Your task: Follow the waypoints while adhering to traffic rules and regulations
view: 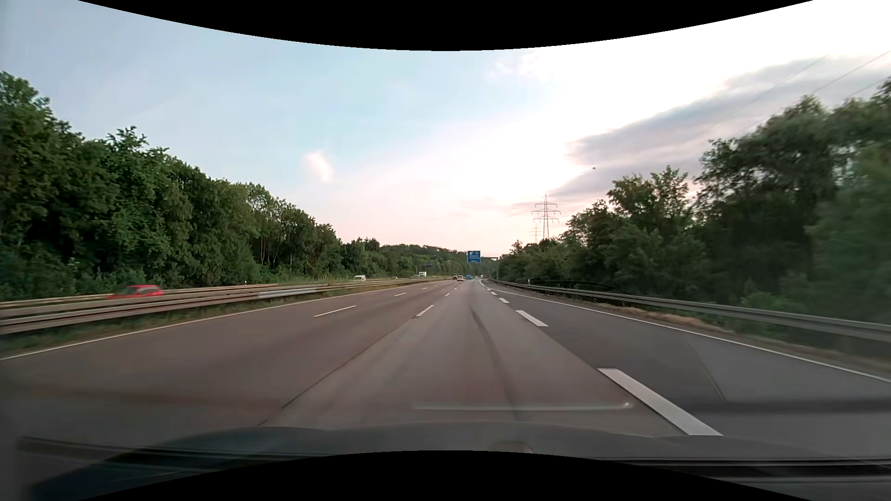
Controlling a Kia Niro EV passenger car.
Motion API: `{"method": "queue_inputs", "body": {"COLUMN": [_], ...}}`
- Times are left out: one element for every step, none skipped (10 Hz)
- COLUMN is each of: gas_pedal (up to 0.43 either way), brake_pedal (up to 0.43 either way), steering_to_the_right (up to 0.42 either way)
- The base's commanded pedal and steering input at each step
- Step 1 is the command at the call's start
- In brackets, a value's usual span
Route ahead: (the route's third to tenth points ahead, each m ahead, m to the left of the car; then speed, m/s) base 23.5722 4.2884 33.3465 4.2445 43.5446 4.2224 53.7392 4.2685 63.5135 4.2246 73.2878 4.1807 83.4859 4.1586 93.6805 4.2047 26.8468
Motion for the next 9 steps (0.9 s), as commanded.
{"method": "queue_inputs", "body": {"gas_pedal": [0.150, 0.150, 0.150, 0.150, 0.150, 0.150, 0.150, 0.150, 0.150], "brake_pedal": [0.000, 0.000, 0.000, 0.000, 0.000, 0.000, 0.000, 0.000, 0.000], "steering_to_the_right": [-0.003, -0.003, -0.003, -0.003, -0.003, -0.003, -0.003, -0.003, -0.003]}}
